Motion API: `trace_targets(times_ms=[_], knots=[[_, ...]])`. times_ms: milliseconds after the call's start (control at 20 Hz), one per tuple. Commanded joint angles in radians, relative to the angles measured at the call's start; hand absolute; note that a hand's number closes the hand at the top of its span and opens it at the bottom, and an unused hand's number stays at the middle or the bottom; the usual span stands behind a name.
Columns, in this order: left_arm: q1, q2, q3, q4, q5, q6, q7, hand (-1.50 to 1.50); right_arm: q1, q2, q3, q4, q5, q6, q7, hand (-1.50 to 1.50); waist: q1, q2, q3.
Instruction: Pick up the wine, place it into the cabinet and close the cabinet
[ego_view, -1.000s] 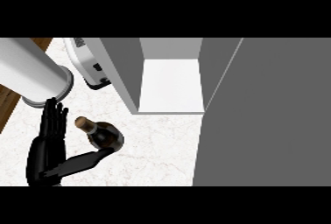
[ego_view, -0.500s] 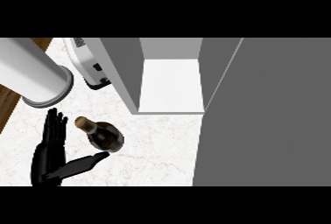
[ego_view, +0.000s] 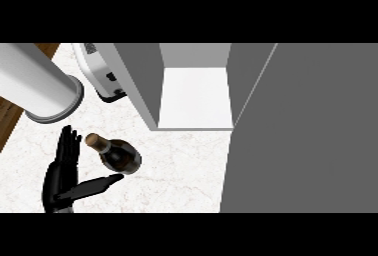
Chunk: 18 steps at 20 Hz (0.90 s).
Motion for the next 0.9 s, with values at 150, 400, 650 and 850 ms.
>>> trace_targets(times_ms=[150, 400, 650, 850], knots=[[-0.109, -0.018, 0.010, 0.205, -0.021, -0.025, -0.085, -1.50, 0.066, 0.011, 0.011, -0.140, -0.070, 0.006, 0.034, -1.50, -0.005, 0.000, 0.000], [-0.149, -0.003, 0.035, 0.270, -0.007, -0.046, -0.076, -1.50, 0.084, -0.030, -0.090, -0.093, -0.149, 0.069, -0.012, -1.50, -0.004, 0.000, 0.000], [-0.246, -0.001, 0.078, 0.471, 0.004, -0.083, -0.194, -1.50, 0.050, 0.001, -0.036, -0.094, -0.098, 0.039, 0.001, -1.50, -0.006, 0.002, 0.000], [-0.205, -0.002, 0.053, 0.394, 0.005, -0.085, -0.119, -1.50, 0.008, -0.022, -0.067, -0.115, -0.131, 0.003, 0.071, -1.50, 0.001, 0.000, 0.000]])
